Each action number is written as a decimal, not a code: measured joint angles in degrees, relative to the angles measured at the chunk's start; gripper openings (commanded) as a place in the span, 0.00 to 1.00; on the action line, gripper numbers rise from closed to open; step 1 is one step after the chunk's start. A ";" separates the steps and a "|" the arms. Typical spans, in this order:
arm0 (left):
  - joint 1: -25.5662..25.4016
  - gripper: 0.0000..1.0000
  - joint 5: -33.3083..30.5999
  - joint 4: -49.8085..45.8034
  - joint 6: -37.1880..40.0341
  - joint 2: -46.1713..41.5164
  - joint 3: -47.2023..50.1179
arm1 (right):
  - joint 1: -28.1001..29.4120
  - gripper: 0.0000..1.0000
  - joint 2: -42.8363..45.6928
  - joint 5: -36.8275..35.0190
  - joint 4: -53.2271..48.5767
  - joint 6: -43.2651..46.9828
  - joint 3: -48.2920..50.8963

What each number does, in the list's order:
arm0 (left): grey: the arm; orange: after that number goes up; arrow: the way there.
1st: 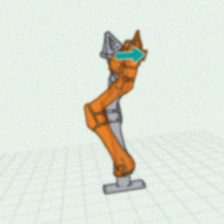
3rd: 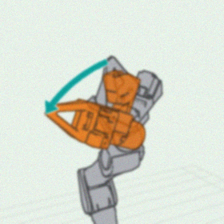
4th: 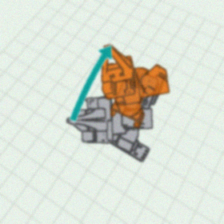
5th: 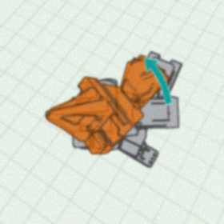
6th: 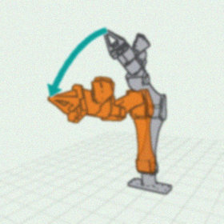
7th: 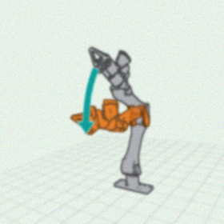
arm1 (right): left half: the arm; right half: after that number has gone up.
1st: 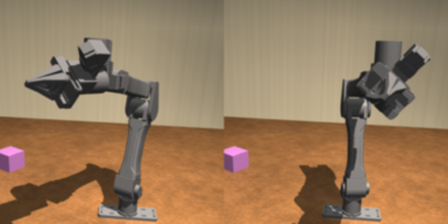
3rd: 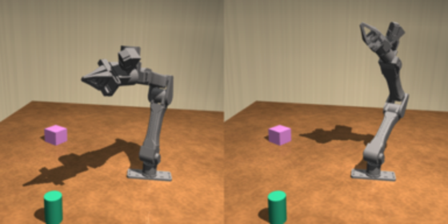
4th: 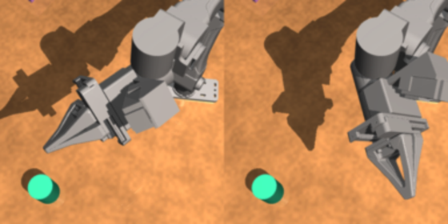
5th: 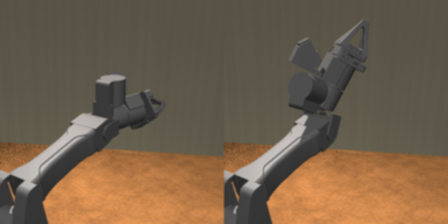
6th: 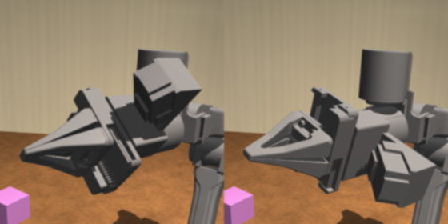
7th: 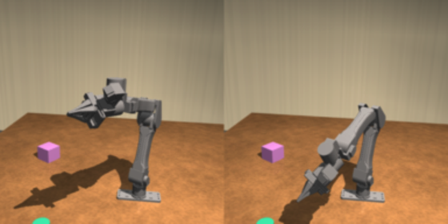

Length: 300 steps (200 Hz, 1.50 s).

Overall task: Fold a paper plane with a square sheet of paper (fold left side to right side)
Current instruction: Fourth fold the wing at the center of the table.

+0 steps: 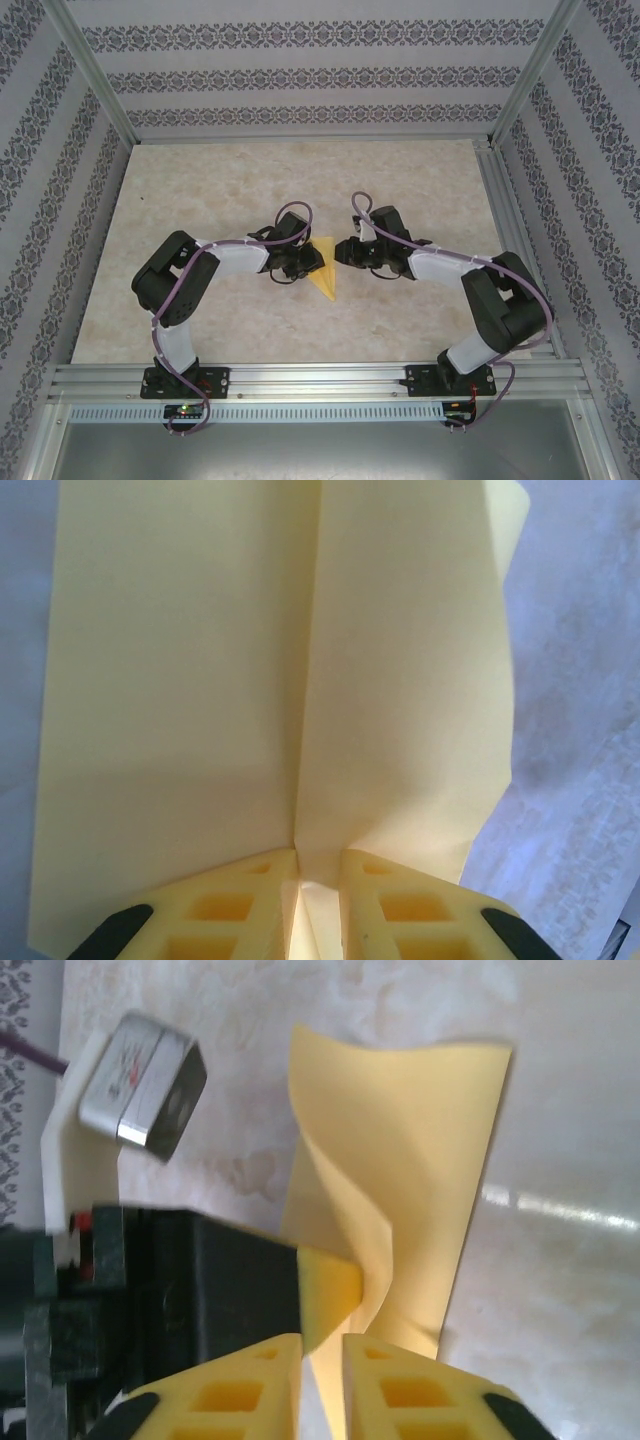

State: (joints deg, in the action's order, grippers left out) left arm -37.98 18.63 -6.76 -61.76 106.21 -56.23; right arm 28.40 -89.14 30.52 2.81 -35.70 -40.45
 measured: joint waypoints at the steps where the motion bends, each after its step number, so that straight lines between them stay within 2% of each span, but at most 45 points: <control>1: 0.00 0.22 0.00 0.00 0.00 0.00 0.00 | 0.07 0.14 0.07 0.02 0.02 -0.02 0.13; 38: -0.04 0.22 -0.09 -0.17 0.00 0.02 -0.09 | 4.37 0.12 0.68 0.70 2.43 -4.07 5.05; 86: -0.04 0.22 -0.09 -0.20 0.02 0.09 -0.11 | 7.50 0.12 -1.95 1.05 5.44 -6.95 5.25; 204: -0.04 0.22 -0.07 -0.63 0.24 0.20 -0.46 | 7.61 0.12 -3.74 -2.19 0.31 -4.70 3.74; 300: -0.09 0.22 -0.07 -0.63 0.44 0.22 -0.46 | 7.48 0.13 -5.49 -2.62 0.00 -3.61 3.69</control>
State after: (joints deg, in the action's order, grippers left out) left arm -38.06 18.57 -7.40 -61.32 106.43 -56.69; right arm 35.88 -94.63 27.90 2.81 -39.31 -36.75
